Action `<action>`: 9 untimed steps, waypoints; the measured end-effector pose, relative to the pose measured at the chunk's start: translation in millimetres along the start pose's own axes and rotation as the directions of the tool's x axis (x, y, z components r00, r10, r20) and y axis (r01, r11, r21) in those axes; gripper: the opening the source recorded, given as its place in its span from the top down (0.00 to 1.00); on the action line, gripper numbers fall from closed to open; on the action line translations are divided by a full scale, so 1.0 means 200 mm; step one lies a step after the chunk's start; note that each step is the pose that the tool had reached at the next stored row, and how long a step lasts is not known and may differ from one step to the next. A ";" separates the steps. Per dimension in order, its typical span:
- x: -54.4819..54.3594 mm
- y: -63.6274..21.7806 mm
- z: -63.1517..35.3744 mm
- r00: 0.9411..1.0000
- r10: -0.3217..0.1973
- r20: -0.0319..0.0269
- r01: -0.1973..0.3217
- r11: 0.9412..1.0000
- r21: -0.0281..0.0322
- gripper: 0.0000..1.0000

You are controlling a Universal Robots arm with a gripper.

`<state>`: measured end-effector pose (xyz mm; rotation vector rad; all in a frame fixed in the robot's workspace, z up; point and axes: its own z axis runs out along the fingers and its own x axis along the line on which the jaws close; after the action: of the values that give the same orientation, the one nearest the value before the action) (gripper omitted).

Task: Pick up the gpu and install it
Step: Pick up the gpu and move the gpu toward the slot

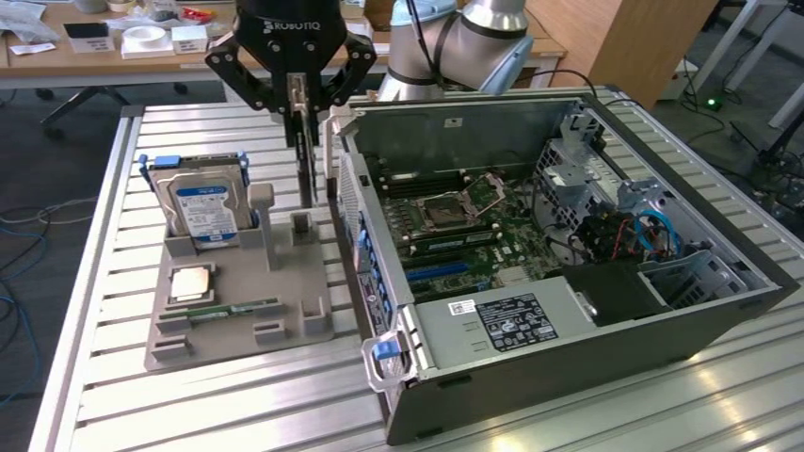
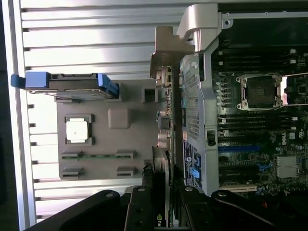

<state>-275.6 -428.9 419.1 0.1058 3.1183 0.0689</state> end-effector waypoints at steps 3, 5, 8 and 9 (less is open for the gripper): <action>-0.03 0.002 0.000 1.000 0.000 0.000 0.000 1.000 0.000 0.74; -0.04 0.004 0.001 1.000 0.000 0.000 0.000 1.000 -0.001 0.74; -0.08 0.006 0.002 1.000 0.000 0.000 0.000 1.000 -0.003 0.74; -0.09 0.007 0.002 1.000 0.000 0.000 0.000 1.000 -0.004 0.74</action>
<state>-258.0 -428.7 419.2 0.1059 3.1183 0.0745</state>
